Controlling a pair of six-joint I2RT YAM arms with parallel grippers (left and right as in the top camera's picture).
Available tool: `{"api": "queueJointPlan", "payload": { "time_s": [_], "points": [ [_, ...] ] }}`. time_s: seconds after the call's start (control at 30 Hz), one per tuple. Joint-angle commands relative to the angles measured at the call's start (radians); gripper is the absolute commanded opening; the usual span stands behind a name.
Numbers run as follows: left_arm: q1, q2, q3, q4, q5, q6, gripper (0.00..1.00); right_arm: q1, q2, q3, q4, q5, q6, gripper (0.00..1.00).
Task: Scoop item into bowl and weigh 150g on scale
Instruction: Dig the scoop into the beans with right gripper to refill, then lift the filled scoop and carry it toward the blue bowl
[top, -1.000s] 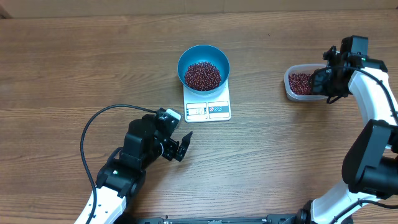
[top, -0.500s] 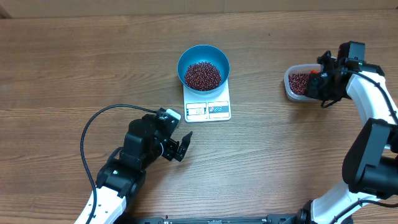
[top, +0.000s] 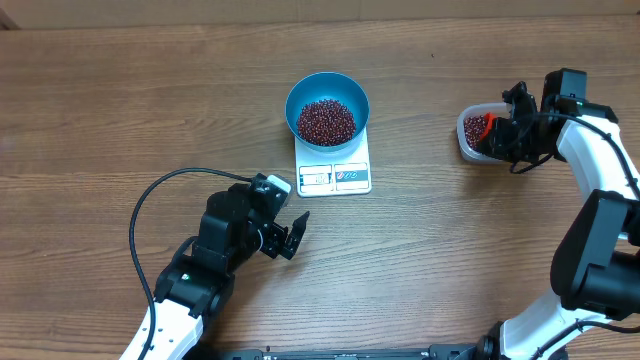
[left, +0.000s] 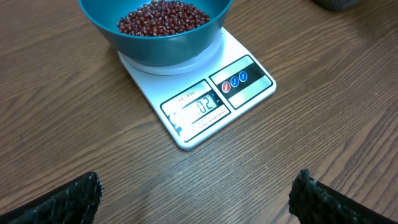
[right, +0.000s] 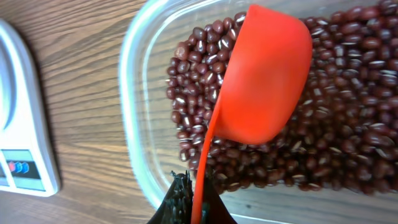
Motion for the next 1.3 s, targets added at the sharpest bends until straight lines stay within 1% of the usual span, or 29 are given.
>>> {"api": "queueJointPlan", "payload": {
  "time_s": [0.0, 0.27, 0.6, 0.97, 1.17, 1.27],
  "points": [
    [-0.002, 0.001, -0.007, 0.002, 0.008, -0.002, 1.00, -0.028, 0.005, -0.005, 0.007, -0.148, -0.038, 0.04],
    [-0.002, 0.002, -0.007, 0.002, 0.008, -0.002, 0.99, -0.138, 0.005, -0.005, -0.004, -0.309, -0.038, 0.04],
    [-0.002, 0.002, -0.007, 0.002, 0.008, -0.002, 0.99, -0.189, 0.005, -0.006, -0.031, -0.394, -0.037, 0.04],
    [-0.002, 0.001, -0.007, 0.002, 0.008, -0.002, 0.99, -0.299, 0.005, -0.006, -0.050, -0.583, -0.039, 0.04],
    [-0.002, 0.002, -0.007, 0.002, 0.008, -0.002, 1.00, -0.333, 0.005, -0.006, -0.114, -0.734, -0.142, 0.04],
    [-0.002, 0.001, -0.007, 0.002, 0.008, -0.002, 1.00, -0.330, 0.005, -0.006, -0.142, -0.784, -0.151, 0.04]
  ]
}}
